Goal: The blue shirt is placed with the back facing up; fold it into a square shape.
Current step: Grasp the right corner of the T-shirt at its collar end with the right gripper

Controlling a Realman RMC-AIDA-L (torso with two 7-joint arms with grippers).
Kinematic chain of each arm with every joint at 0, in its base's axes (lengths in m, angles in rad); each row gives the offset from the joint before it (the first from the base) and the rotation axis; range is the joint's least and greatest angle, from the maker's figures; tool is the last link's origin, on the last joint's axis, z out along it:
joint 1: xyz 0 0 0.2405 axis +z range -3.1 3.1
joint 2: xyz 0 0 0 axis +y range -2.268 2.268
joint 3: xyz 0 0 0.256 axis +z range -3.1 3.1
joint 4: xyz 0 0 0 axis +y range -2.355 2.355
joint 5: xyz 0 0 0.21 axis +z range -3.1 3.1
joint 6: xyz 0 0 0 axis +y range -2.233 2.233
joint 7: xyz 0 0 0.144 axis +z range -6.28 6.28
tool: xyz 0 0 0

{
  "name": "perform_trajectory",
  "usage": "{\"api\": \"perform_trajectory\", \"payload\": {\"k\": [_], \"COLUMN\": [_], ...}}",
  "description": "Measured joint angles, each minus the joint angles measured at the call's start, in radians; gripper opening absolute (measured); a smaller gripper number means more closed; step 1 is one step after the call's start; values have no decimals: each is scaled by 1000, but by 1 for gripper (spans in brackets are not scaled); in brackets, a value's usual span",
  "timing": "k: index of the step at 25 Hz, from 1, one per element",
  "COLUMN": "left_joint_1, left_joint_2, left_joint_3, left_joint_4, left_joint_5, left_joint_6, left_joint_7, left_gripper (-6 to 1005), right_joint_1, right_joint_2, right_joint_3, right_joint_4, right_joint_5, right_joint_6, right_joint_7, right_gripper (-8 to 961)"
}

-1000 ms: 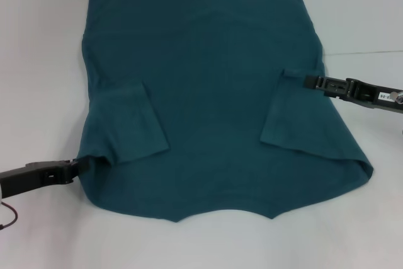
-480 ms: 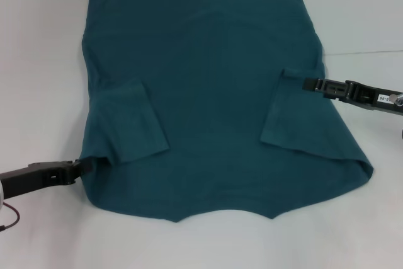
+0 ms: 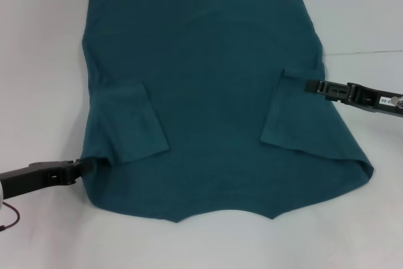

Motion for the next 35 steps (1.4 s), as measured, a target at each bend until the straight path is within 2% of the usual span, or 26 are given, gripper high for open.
{"api": "perform_trajectory", "payload": {"k": [10, 15, 23, 35], "left_joint_1": [2, 10, 14, 11], "left_joint_2": [0, 2, 6, 6], "left_joint_3": [-3, -7, -9, -7], "left_joint_4": [1, 8, 16, 17], "left_joint_5": [5, 5, 6, 6], "left_joint_6": [-2, 2, 13, 14], "left_joint_7": [2, 2, 2, -1], "left_gripper": [15, 16, 18, 21], "right_joint_1": [-13, -29, -34, -43], "right_joint_2": [-11, -28, -63, -60], "right_joint_3": [-9, -11, -11, -11], "right_joint_4": [0, 0, -16, -40], "right_joint_5": [-6, -25, -156, -282], "right_joint_6": [-8, -19, -21, -25], "right_joint_7": [10, 46, 172, 234], "right_gripper": [913, 912, 912, 912]}}
